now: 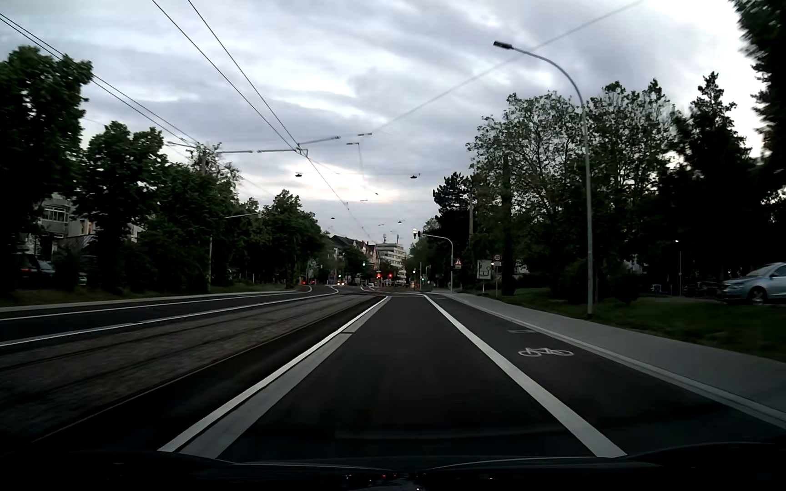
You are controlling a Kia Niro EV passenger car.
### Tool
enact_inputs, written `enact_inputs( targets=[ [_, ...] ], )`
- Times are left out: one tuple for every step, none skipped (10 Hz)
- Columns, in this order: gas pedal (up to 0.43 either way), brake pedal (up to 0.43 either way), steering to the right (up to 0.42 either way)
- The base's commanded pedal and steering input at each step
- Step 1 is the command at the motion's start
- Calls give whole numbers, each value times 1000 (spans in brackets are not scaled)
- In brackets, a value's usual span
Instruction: Follow the waypoints while adhering to traffic rules and regulations
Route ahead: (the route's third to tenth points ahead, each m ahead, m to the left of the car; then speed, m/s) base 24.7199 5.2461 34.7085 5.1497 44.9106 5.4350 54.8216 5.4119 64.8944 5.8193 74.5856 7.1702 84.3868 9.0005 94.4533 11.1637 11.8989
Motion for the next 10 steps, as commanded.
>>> enact_inputs(
  targets=[
    [138,0,1],
    [138,0,0],
    [138,0,0],
    [138,0,0],
    [138,0,0],
    [138,0,0],
    [130,0,0],
    [98,0,0],
    [98,0,0],
    [87,0,0]
  ],
)
